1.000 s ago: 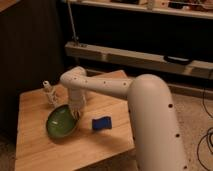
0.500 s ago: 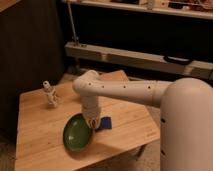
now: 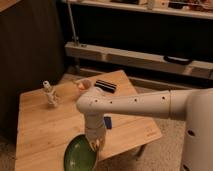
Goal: Drag the ceramic bowl in a circle
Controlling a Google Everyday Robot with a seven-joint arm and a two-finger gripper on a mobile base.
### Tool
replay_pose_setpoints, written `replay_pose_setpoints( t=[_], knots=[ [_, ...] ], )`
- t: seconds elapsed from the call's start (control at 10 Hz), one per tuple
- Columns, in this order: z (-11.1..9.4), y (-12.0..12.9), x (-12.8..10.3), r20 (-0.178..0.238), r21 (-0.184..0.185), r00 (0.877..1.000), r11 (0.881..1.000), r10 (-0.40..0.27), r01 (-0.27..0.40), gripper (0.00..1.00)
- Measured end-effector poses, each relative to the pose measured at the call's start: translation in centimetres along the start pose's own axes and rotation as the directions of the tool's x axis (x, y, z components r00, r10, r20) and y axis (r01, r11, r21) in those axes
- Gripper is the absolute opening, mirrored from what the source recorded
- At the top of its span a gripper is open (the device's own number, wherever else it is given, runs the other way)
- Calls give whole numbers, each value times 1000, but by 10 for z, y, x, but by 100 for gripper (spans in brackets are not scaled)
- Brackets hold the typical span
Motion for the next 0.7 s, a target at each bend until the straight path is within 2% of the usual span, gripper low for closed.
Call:
replay_pose_setpoints(
  t=[0.2,0.3,0.5,0.7],
  knots=[
    [1,-22,10,4,27,999,999,-39,38,0],
    [0,-42,26,1,48,998,997,-57,57,0],
    [0,-76,57,0,69,997,994,-80,79,0],
    [6,-114,98,2,59,995,994,-97,97,0]
  ],
)
